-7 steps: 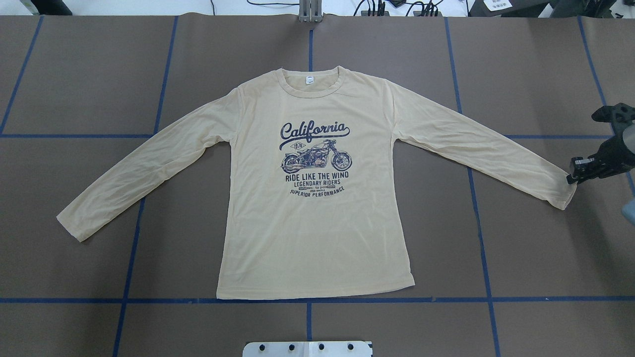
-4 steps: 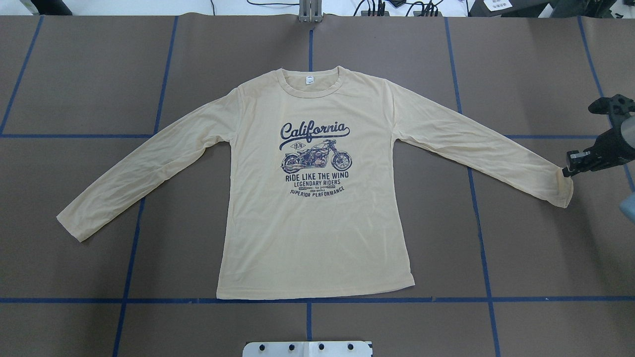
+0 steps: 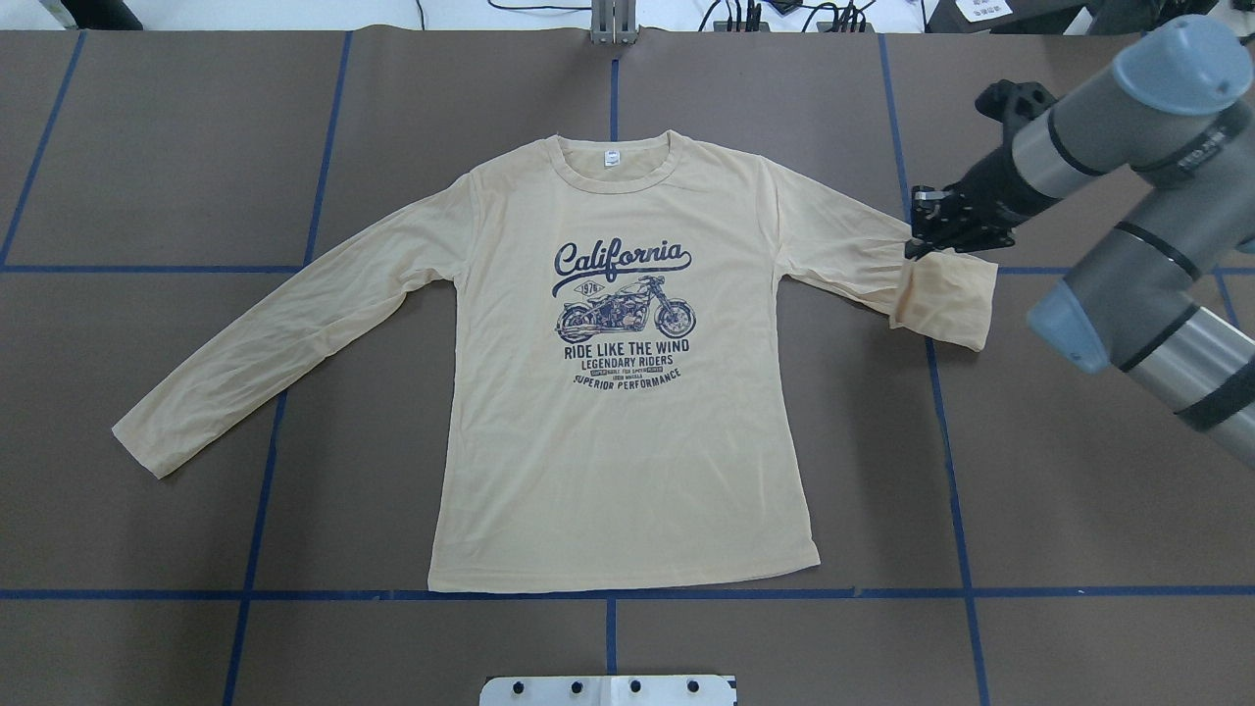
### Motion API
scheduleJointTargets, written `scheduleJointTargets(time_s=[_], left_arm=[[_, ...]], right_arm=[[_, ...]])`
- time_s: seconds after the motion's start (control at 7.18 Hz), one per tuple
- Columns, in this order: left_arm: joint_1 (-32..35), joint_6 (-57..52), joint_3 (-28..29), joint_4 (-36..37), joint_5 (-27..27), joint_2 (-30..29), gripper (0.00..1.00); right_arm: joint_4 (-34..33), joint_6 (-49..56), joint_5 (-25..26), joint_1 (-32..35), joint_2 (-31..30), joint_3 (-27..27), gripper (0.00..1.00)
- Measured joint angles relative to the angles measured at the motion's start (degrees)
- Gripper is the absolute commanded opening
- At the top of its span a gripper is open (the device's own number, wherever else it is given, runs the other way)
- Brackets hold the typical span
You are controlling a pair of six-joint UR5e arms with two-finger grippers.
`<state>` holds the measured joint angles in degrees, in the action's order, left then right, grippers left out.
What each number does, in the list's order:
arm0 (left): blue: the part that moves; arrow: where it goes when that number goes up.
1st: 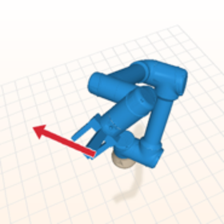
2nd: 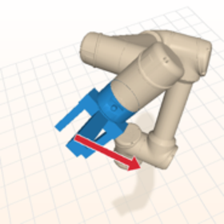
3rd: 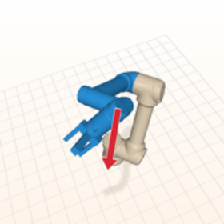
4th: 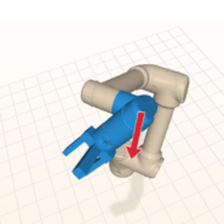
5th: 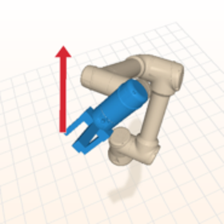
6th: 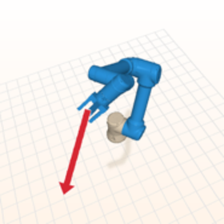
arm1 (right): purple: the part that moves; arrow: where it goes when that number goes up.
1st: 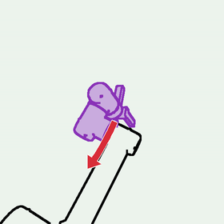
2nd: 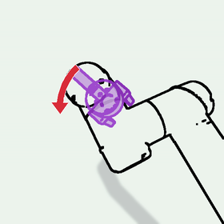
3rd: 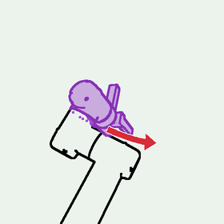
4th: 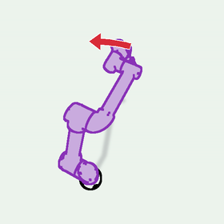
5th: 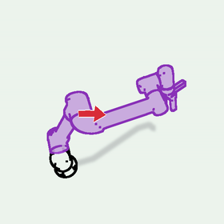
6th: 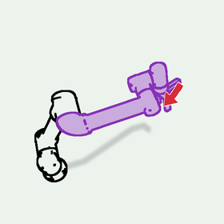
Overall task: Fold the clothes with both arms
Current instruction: 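Grasp the sleeve with the right gripper and fold it across the chest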
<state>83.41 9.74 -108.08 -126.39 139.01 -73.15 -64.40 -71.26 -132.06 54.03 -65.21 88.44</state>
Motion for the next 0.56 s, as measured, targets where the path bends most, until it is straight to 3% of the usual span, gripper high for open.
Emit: scheduleJointTargets(time_s=[0.56], left_arm=[[-0.23,-0.13,1.54,-0.51,2.59,-0.66,1.0]], right_arm=[[-3.53,-11.76,11.05,-7.86,21.18,-7.61,0.0]])
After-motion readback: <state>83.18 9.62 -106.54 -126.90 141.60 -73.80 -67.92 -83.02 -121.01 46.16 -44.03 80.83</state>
